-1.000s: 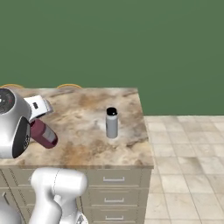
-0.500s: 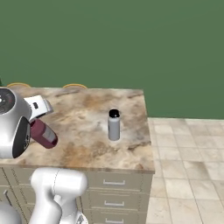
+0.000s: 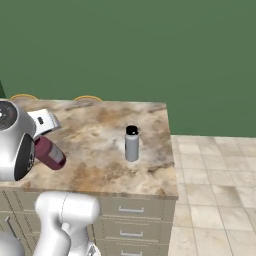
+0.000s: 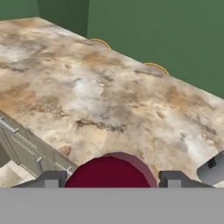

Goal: Move the drinks to the dining counter.

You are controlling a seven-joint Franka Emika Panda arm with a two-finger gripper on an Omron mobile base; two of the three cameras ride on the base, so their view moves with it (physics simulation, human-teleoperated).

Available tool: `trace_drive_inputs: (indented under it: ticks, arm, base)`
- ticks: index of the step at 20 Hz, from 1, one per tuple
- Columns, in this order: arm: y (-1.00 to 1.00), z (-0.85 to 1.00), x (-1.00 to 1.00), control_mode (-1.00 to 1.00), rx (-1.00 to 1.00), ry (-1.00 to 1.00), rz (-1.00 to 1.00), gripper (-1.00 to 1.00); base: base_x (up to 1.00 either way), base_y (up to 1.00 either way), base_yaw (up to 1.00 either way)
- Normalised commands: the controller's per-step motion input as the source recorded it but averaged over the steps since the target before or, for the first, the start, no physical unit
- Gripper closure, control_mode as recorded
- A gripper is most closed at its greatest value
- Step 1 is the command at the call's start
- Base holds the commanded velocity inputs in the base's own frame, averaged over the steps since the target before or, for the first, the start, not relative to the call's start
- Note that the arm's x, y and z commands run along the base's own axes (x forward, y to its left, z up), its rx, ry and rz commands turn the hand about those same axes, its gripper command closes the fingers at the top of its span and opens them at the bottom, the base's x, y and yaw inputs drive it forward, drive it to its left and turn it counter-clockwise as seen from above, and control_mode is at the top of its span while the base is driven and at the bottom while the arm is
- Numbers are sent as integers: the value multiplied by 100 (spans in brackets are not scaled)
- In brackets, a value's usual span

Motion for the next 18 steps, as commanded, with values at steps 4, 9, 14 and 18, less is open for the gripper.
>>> trace_drive_inputs:
  ticks: [4,9,14,18]
  arm:
    - [0,0,1,-100,0,0,0,100]
    - [-9,0,12,-100,0,0,-2,100]
    - [-20,0,32,-100,0,0,-7,100]
    - [-27,0,37,-100,0,0,-13,100]
  base:
    - [0,0,0]
    - [0,0,0]
    - [0,0,0]
    - [0,0,0]
